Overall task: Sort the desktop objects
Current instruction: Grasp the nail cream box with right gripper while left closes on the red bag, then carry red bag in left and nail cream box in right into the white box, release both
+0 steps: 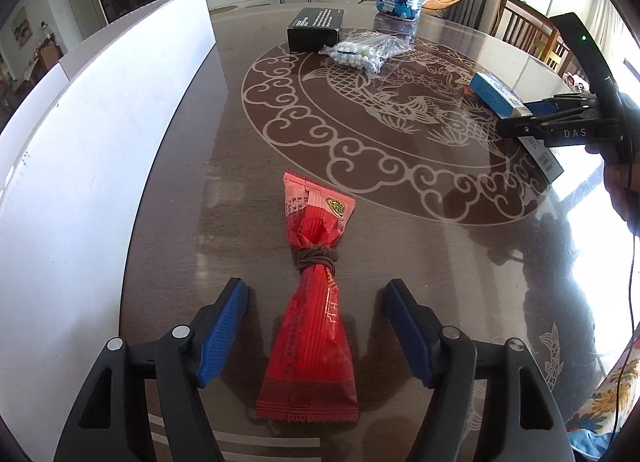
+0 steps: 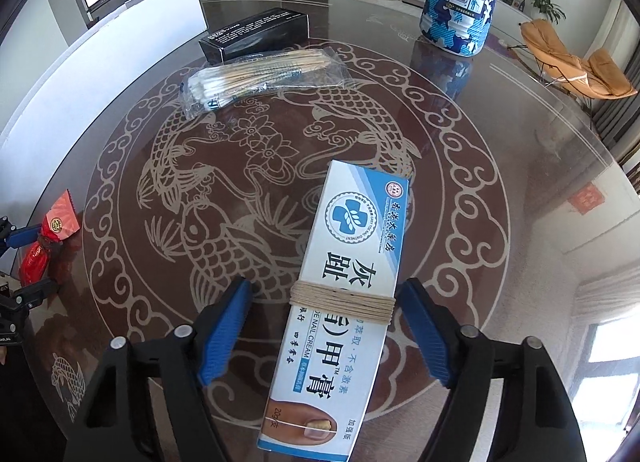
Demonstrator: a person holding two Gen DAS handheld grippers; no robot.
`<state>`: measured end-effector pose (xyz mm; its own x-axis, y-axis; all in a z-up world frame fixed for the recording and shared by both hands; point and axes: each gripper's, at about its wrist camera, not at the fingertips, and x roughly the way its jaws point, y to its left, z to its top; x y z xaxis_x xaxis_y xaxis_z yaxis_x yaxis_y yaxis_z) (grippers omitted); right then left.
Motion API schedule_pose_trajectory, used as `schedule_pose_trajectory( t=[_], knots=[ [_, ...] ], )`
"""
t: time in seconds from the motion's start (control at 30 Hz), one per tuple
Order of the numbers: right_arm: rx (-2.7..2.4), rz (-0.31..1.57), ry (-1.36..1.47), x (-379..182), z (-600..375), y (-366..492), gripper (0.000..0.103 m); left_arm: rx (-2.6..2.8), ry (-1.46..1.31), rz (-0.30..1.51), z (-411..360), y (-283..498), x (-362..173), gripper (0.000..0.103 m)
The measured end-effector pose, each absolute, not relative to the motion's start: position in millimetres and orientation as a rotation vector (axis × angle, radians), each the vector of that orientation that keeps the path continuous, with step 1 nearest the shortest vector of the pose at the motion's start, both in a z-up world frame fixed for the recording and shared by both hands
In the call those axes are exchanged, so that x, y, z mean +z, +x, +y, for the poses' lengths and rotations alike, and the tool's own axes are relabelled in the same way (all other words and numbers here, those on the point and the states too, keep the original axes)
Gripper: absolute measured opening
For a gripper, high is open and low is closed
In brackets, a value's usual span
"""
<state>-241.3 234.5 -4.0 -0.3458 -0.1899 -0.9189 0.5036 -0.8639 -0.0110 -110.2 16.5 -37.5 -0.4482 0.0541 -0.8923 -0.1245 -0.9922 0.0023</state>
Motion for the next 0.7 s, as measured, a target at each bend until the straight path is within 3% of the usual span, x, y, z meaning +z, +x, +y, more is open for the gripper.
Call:
schedule_pose_trajectory(
  t=[0.03,0.07,0.17,0.4,0.57,0.7],
  knots=[
    [-2.227,0.401,1.491,-1,235,-243,0.045,2.594,-1.577,0.095,16,-110,-35,0.046],
    [-2.208,0.382,1.517,-1,235,-242,0.045,2.599,-1.575,0.083,14,-111,-34,0.022],
    [-2.189,0.427,1.530,0,232,-228,0.045,2.559,-1.572,-0.052,6,-109,-31,0.020],
    [-2.128,0.364,1.488,13,233,-177,0.045,2.608,-1.500,-0.101,1,-87,-16,0.019],
    [-2.133,0.437,1.468,1,224,-162,0.046,2.603,-1.545,-0.073,4,-82,-23,0.019],
    [-2.139,0.453,1.479,-1,229,-157,0.057,2.616,-1.534,-0.086,4,-80,-21,0.019]
  ],
)
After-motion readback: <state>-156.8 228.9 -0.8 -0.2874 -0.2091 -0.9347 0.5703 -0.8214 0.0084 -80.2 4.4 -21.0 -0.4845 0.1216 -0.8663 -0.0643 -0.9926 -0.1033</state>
